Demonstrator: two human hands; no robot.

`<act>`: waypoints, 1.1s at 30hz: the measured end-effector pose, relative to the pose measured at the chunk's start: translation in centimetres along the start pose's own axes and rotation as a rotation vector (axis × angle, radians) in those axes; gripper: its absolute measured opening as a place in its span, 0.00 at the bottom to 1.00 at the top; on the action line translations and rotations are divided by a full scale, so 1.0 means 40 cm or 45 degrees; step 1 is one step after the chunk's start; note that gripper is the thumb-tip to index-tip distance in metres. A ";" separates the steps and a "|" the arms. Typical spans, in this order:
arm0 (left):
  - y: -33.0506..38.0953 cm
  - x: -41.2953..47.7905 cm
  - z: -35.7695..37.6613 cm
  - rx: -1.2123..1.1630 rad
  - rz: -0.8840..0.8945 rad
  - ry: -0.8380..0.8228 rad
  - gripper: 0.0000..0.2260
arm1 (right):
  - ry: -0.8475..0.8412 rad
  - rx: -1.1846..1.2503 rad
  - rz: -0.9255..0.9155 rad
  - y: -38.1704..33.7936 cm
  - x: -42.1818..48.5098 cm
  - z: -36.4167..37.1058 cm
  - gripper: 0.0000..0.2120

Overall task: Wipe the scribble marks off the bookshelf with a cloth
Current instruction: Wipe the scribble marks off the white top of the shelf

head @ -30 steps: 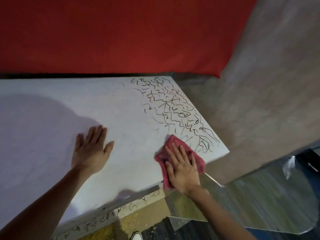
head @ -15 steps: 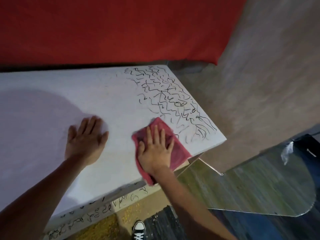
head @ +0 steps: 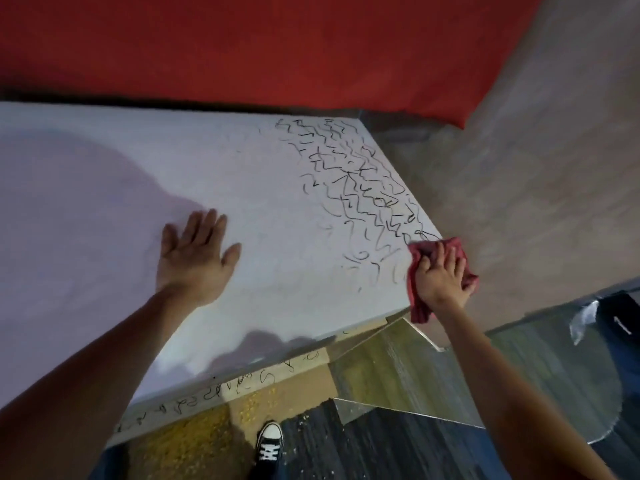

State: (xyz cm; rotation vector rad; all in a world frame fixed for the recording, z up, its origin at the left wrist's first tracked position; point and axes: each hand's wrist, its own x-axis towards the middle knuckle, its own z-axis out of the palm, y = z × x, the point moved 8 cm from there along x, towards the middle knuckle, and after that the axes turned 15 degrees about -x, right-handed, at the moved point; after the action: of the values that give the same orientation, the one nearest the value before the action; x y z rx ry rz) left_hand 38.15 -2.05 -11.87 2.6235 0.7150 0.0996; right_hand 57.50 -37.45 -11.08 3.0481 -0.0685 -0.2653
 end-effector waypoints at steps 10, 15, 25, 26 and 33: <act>0.001 -0.003 0.003 0.057 -0.010 -0.032 0.27 | 0.078 -0.194 -0.858 -0.449 -0.416 0.048 0.42; 0.001 -0.004 0.001 0.042 -0.007 -0.009 0.35 | 0.137 -0.195 -1.010 -0.511 -0.222 -0.004 0.31; -0.010 -0.003 0.004 0.027 -0.042 -0.099 0.26 | 0.056 -0.178 -0.944 -0.541 -0.190 -0.003 0.28; -0.008 -0.002 -0.004 -0.018 -0.013 -0.065 0.26 | 0.058 -0.172 -0.975 -0.518 -0.231 0.004 0.28; 0.218 -0.094 -0.039 -0.224 0.759 0.291 0.20 | 0.045 0.192 -0.985 -0.362 -0.285 -0.048 0.27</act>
State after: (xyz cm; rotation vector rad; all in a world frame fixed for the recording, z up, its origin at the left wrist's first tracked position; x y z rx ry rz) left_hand 38.73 -10.15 -6.72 2.5861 -0.0339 0.6107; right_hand 47.14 -22.30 -8.50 3.0604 1.1456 -0.2507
